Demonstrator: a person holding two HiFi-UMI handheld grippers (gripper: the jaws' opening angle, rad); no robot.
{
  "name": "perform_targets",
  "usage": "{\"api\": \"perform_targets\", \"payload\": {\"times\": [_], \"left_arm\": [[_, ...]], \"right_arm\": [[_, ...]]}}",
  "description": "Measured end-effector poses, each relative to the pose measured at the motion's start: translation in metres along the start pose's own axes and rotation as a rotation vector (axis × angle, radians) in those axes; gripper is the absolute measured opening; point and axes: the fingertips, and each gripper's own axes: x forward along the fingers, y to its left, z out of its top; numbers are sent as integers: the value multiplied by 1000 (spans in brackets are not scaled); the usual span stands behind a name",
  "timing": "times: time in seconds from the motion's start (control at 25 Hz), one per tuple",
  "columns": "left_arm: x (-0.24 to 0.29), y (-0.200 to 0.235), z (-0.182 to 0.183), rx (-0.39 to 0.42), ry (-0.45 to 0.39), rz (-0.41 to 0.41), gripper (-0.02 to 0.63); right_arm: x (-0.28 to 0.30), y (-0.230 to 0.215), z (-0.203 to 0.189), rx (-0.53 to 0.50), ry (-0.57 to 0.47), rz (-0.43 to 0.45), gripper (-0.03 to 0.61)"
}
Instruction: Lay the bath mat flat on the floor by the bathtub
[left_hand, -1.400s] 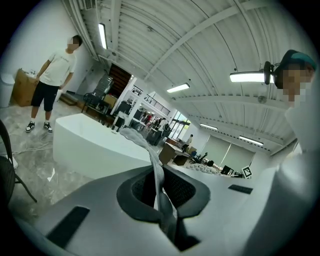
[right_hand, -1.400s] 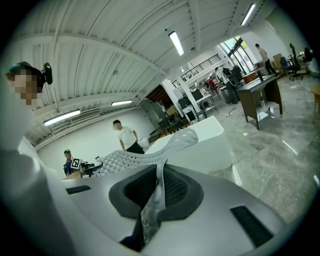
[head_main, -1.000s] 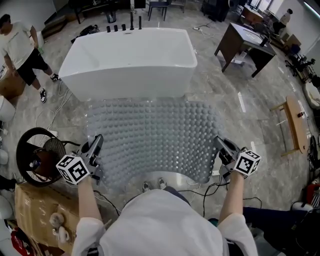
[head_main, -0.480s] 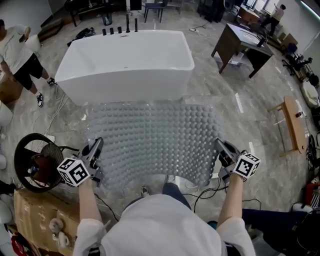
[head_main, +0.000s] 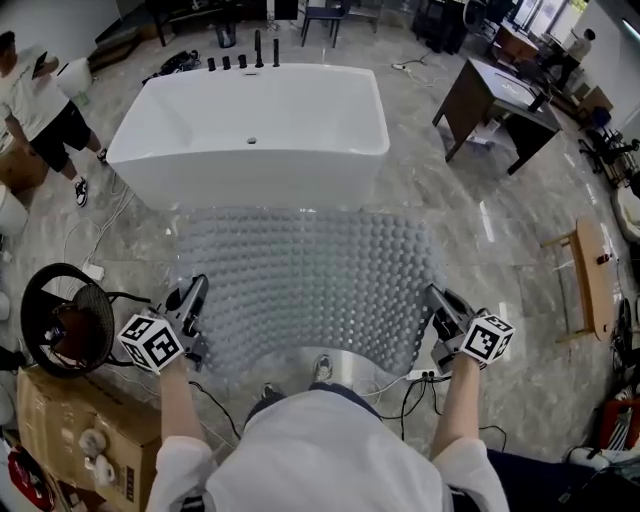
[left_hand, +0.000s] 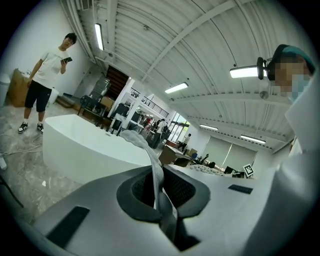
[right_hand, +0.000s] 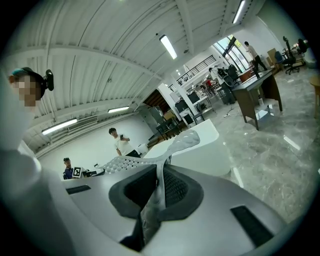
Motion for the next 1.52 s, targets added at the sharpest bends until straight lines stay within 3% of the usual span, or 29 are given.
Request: {"api": "perform_targets", "payload": {"times": [0.28, 0.64, 1.52], "left_arm": [[42, -6, -3, 18, -6, 55, 41], [84, 23, -3, 23, 29, 101, 41], [195, 143, 12, 61, 125, 45, 41]], "right_arm": [[17, -50, 22, -10, 25, 5, 41], [58, -80, 33, 3, 53, -13, 41], [180, -129, 41, 23, 66, -174, 41]]}}
